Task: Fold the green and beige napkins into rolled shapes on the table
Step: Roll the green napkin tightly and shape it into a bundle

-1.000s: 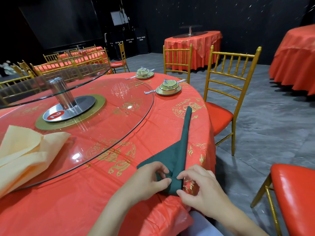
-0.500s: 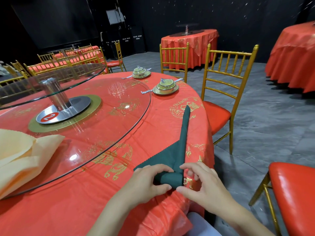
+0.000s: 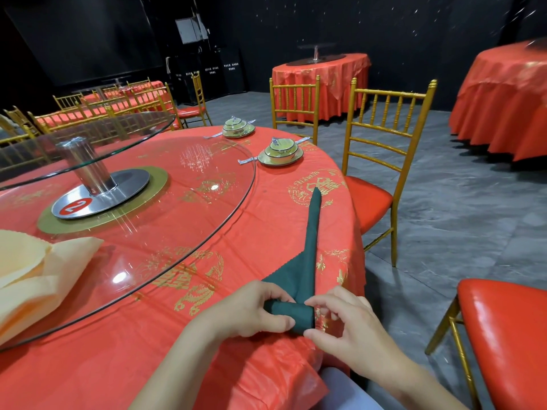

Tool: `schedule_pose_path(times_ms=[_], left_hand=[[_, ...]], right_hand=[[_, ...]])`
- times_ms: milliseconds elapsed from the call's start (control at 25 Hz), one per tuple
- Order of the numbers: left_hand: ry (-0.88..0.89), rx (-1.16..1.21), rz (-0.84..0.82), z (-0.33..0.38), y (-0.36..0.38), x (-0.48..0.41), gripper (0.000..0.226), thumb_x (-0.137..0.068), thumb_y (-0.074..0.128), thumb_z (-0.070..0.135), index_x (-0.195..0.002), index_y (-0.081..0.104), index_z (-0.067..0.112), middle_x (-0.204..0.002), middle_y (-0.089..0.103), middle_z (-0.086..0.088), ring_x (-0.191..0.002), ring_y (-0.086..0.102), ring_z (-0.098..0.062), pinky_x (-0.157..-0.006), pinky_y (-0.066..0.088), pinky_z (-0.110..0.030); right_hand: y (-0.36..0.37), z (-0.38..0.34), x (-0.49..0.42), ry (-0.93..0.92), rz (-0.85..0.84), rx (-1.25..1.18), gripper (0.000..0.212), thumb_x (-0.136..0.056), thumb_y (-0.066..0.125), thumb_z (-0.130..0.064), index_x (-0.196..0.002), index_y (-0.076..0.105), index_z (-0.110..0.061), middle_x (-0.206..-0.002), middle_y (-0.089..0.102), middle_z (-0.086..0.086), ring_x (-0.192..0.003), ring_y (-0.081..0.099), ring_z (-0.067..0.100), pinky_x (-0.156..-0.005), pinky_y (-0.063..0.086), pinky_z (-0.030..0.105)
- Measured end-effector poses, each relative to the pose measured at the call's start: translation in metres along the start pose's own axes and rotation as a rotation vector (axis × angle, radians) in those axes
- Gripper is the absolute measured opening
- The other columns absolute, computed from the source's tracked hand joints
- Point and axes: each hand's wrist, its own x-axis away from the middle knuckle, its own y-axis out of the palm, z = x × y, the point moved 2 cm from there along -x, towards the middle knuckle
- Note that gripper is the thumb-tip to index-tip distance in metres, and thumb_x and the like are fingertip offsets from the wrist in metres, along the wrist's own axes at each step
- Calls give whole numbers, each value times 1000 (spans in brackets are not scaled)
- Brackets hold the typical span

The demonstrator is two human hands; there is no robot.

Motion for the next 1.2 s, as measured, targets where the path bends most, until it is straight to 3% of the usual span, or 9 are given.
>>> schedule_pose_path(times_ms=[120, 280, 400, 520, 680, 800, 1000, 1120, 1200], left_hand=[[-39, 15, -83, -1, 3, 14, 13, -75, 70, 25, -86, 65, 27, -79, 62, 5, -68, 54, -7, -67, 44, -24], [-110, 47, -182, 2, 5, 26, 7, -71, 66, 30, -76, 66, 27, -63, 57, 14, -59, 50, -5, -60, 39, -20], [-153, -27, -99, 6, 5, 21, 17, -66, 62, 41, -77, 64, 28, -65, 56, 16, -63, 50, -6, -63, 39, -23], [-52, -273, 155, 4, 5, 22, 42, -61, 58, 56, -98, 60, 36, -95, 55, 14, -91, 51, -5, -84, 40, -22], [106, -337, 231, 6, 14, 32, 33, -57, 51, 68, -88, 50, 55, -101, 51, 23, -103, 44, 0, -97, 34, -30], [98, -328, 218, 5, 14, 29, 36, -57, 53, 70, -90, 52, 57, -100, 52, 24, -102, 44, 0, -98, 34, -30], [58, -314, 133, 10, 1, 10, 35, -71, 70, 50, -103, 66, 37, -97, 55, 16, -99, 51, -8, -92, 39, -28], [47, -317, 113, 15, -2, 1, 29, -76, 71, 46, -102, 68, 34, -96, 56, 12, -95, 52, -9, -89, 41, -27], [49, -421, 250, 14, -1, 0, 36, -71, 64, 59, -99, 66, 37, -98, 55, 14, -96, 49, -9, -92, 37, -30]], right_hand=[[6, -5, 14, 22, -76, -29, 32, -61, 58, -65, -91, 55, -54, -100, 47, -28, -87, 49, 0, -84, 28, 11], [11, -13, 24, 27, -97, -66, 31, -59, 58, -65, -89, 49, -69, -99, 48, -26, -81, 50, 6, -80, 28, 11], [10, -12, 20, 87, -74, -113, 25, -59, 56, -64, -83, 59, -59, -91, 50, -25, -76, 50, 7, -78, 32, 15], [7, -7, 10, 149, -69, -155, 33, -58, 54, -65, -78, 67, -43, -77, 50, -20, -68, 48, 4, -74, 41, 20], [6, -7, 5, 184, -69, -164, 41, -54, 52, -67, -75, 69, -36, -72, 50, -18, -65, 48, 3, -69, 42, 20], [6, -6, 8, 206, -17, -180, 40, -56, 55, -66, -89, 60, -44, -83, 50, -27, -71, 48, 3, -71, 42, 20], [5, -12, 14, 25, -35, -47, 35, -64, 59, -62, -96, 47, -61, -102, 45, -26, -88, 49, 2, -87, 30, 14], [5, -11, 12, 45, -35, 4, 31, -63, 57, -64, -92, 45, -65, -97, 46, -26, -87, 47, 1, -87, 28, 13], [3, -10, 6, 77, 0, -25, 24, -61, 54, -63, -84, 50, -58, -86, 49, -20, -87, 48, 0, -85, 27, 13]])
